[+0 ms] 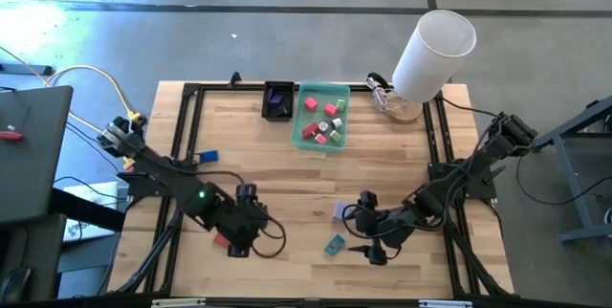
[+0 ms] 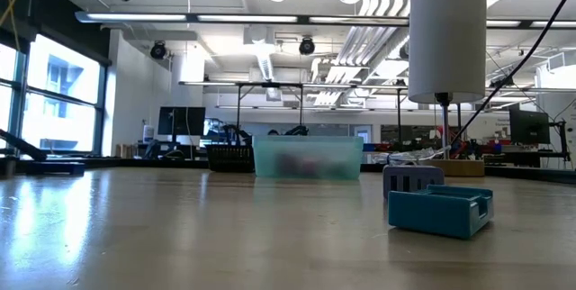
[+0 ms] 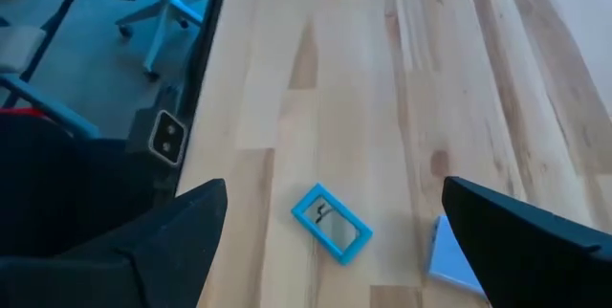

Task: Pick & Place Office items
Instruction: Put the blue digital clock into the black bin

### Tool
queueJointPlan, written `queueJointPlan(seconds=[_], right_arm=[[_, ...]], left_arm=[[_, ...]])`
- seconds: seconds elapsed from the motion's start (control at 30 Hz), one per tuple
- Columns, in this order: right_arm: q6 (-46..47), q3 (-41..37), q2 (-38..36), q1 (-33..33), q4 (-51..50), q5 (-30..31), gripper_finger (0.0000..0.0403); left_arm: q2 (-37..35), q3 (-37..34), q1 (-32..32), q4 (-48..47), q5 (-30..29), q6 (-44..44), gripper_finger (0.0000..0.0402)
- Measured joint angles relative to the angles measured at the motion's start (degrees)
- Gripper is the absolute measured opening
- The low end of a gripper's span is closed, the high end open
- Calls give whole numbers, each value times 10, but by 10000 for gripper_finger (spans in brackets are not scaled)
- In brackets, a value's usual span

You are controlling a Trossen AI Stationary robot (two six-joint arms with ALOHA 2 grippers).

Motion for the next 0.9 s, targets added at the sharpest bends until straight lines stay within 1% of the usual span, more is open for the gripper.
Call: queueJointPlan(seconds=[0.07,0.17,0.27,0.33,0.43,0.5,0.57,0.6,0.63,0.73,0.8,0.83,0.9], right_arm=[[-1,0,0,4,0,-1,375],[-8,0,0,4,1,-1,375],[-43,0,0,0,13,0,375],[-76,0,0,-9,22,0,375],[-126,0,0,-30,36,0,375],[-177,0,-1,-51,51,-1,375],[-233,4,-7,-75,42,-3,375],[-248,11,-10,-91,40,-19,375],[-254,18,-16,-108,38,-54,375],[-271,35,-33,-156,61,-184,375],[-318,36,-49,-180,64,-245,375],[-344,35,-55,-193,63,-256,375],[-385,35,-68,-219,62,-245,375]], left_arm=[[18,-2,-6,-5,-16,20,284],[43,-3,-8,-12,-19,75,284],[60,-3,-4,-13,-35,105,284],[64,-3,1,-10,-63,95,284],[66,-3,2,-15,-69,54,284],[67,-3,2,-22,-70,50,284],[67,-3,2,-27,-83,59,284],[67,-3,4,-30,-93,62,284],[67,-3,8,-30,-105,62,284],[67,-3,23,-28,-145,49,284],[67,-3,36,-30,-153,45,284],[67,-3,42,-32,-156,46,284],[66,-3,58,-37,-155,42,284]])
